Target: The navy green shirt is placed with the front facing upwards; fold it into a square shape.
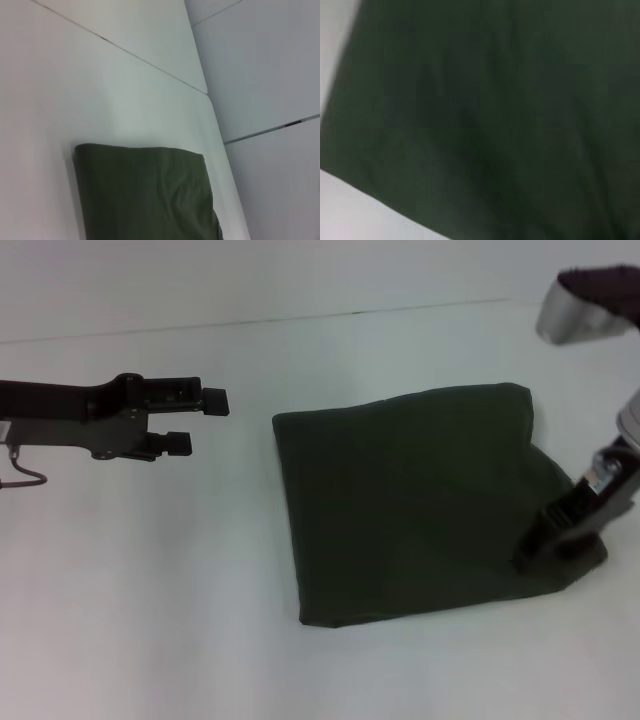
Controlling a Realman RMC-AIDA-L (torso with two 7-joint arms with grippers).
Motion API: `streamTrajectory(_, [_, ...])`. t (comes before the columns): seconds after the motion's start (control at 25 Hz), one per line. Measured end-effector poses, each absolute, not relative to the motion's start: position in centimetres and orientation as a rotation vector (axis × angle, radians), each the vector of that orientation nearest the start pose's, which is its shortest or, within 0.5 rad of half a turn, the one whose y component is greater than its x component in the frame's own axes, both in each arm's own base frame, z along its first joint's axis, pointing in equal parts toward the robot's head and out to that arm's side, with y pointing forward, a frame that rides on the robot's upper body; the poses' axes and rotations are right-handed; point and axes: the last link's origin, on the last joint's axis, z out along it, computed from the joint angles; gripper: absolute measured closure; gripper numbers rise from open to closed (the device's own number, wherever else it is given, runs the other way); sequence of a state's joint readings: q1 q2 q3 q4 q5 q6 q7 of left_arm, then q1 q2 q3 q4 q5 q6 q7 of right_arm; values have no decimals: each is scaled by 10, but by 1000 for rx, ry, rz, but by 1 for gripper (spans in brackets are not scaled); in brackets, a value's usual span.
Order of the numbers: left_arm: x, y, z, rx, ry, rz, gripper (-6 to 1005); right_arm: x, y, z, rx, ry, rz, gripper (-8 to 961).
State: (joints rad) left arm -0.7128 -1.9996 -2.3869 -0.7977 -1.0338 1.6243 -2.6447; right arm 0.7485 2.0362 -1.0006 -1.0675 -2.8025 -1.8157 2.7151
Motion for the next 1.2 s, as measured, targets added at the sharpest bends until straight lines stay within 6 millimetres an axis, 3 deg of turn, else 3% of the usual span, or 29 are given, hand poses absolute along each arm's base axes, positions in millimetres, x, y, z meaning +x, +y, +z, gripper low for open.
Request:
streamTrajectory(0.2, [-205, 380, 39, -2390, -1948, -579, 50, 248, 345, 48, -2206, 1623, -809, 220])
streamTrajectory(0.32, [-205, 380, 38, -2391, -1947, -579, 49, 246, 345, 51, -2201, 1607, -811, 220])
streamTrajectory(0.48, [-206, 380, 36, -2398, -1941, -535, 50, 228, 354, 58, -2280, 1581, -637, 221])
streamTrajectory(0.6, [-213, 380, 26, -2393, -1922, -388, 50, 206, 362, 59, -2385, 1577, -445, 221])
streamTrajectory(0.76, [-222, 383, 9, -2369, -1907, -212, 50, 186, 370, 58, -2459, 1542, -346, 222])
streamTrajectory(0.96, [-223, 382, -8, -2361, -1924, -128, 49, 176, 375, 58, -2472, 1514, -319, 221])
streamTrajectory(1.2, [-206, 378, -27, -2421, -1928, -141, 49, 178, 378, 65, -2453, 1529, -274, 220])
